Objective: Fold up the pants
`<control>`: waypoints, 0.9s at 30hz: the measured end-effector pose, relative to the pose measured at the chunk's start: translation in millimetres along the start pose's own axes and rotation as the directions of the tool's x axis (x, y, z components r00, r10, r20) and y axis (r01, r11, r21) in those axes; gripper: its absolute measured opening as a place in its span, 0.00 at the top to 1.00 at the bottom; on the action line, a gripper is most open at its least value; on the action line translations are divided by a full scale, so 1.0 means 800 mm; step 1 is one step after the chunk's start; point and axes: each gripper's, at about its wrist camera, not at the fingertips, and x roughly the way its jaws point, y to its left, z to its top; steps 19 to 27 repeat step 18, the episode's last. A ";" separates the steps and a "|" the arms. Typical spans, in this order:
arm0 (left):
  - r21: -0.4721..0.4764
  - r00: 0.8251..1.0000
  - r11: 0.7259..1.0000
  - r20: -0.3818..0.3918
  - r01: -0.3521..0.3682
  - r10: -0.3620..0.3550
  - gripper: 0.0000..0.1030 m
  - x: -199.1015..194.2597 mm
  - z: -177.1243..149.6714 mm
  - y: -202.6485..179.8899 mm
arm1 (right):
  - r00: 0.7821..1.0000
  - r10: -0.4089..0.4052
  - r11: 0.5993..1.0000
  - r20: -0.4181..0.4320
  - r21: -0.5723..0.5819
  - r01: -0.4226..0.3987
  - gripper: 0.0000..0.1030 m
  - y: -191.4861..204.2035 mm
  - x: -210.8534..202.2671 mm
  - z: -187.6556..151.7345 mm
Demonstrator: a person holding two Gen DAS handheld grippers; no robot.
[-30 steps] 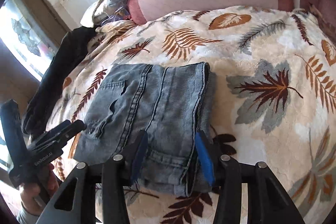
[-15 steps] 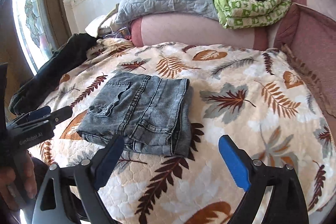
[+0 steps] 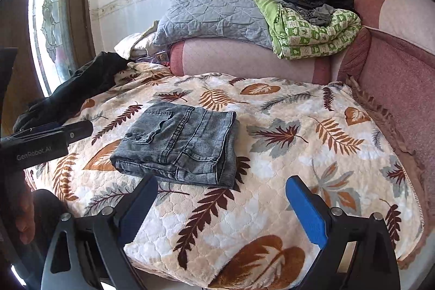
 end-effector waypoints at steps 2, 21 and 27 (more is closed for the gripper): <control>0.002 1.000 1.000 0.007 0.007 -0.007 0.09 -0.005 0.002 -0.002 | 1.000 0.002 1.000 -0.012 -0.003 -0.002 0.06 0.002 0.003 -0.002; 0.027 1.000 1.000 0.010 0.014 -0.014 0.08 -0.008 0.010 -0.011 | 0.999 0.009 0.999 -0.032 -0.031 -0.010 0.06 0.011 0.010 0.004; 0.027 1.000 1.000 0.010 0.014 -0.014 0.08 -0.008 0.010 -0.011 | 0.999 0.009 0.999 -0.032 -0.031 -0.010 0.06 0.011 0.010 0.004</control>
